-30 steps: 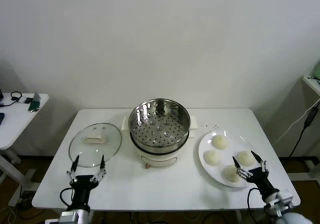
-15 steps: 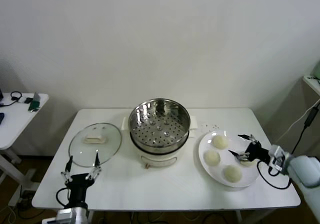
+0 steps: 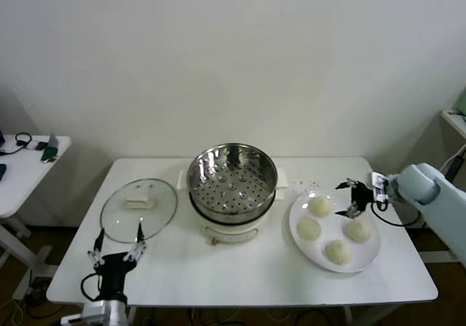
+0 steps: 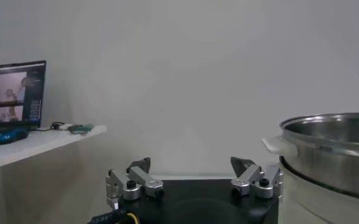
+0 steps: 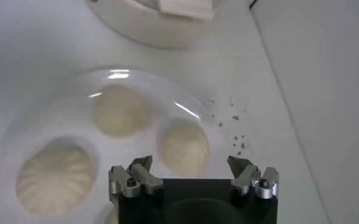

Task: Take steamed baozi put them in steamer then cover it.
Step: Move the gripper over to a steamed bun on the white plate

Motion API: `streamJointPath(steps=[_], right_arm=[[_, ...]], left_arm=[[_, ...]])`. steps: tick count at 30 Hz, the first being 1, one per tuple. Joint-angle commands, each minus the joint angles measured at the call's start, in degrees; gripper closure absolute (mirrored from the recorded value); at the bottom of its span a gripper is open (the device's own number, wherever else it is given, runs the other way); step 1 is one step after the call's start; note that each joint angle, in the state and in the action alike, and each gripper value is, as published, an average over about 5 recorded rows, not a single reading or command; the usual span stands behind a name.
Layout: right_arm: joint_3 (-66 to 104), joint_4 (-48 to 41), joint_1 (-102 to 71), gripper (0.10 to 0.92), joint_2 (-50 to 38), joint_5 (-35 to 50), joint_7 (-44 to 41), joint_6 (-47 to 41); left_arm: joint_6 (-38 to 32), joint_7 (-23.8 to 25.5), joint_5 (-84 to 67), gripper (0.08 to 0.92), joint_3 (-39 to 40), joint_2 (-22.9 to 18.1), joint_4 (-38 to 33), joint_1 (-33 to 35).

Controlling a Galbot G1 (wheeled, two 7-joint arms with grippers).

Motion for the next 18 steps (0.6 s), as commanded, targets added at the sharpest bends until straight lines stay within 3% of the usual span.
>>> streamJointPath(steps=[1, 18], right_arm=[[-31.47, -13.62, 24.99, 0.203, 5.67, 2.41, -4.43, -0.18], [-31.60, -21.12, 21.32, 0.203, 16.76, 0.64, -3.84, -0.54]], left_arm=[[1.10, 1.72, 1.83, 0.177, 0.03, 0.27, -0.85, 0.30], [2.00, 1.60, 2.38, 0.177, 0.11, 1.27, -0.59, 0.25]])
